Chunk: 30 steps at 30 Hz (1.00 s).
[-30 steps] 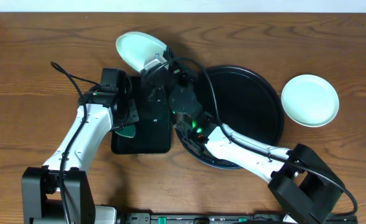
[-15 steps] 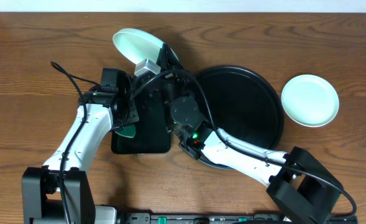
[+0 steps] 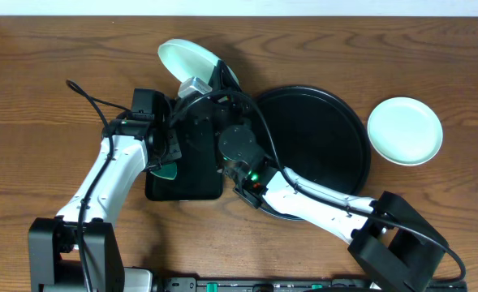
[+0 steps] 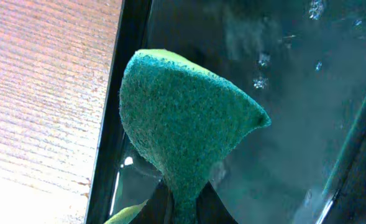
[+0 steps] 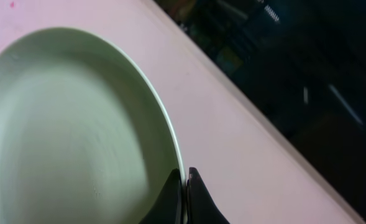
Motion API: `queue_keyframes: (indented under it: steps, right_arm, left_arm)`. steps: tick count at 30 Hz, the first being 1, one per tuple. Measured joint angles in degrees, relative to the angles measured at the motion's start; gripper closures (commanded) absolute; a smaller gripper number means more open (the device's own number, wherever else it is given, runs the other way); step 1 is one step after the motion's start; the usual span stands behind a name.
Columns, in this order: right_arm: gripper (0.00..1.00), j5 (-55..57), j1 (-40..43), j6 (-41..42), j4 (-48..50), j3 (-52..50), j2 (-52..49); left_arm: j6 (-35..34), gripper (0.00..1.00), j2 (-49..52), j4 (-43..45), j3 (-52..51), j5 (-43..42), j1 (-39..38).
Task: Clean dirty plates on tray and stack at the side
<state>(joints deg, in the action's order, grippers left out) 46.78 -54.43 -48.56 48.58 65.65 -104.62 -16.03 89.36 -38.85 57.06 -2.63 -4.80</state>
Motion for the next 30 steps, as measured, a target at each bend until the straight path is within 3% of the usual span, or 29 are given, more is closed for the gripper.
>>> queue_keyframes:
  steps: [9, 15, 21, 30]
  right_arm:
    - [0.99, 4.22, 2.25, 21.29, -18.99, 0.09, 0.00]
    - [0.99, 2.73, 3.82, 30.40, -21.14, 0.09, 0.00]
    - [0.99, -2.84, 4.42, 36.52, -25.79, 0.07, 1.86]
    - [0.99, -15.74, 15.93, 56.02, -48.22, 0.31, 14.73]
  left_arm:
    - [0.02, 0.92, 0.00, 0.59, -0.04, -0.02, 0.00]
    - [0.04, 0.92, 0.00, 2.12, -0.26, -0.02, 0.00]
    - [1.09, 0.93, 0.00, 3.13, -0.59, -0.04, -0.15]
    - [3.45, 0.92, 0.00, 5.35, -1.49, -0.02, -3.34]
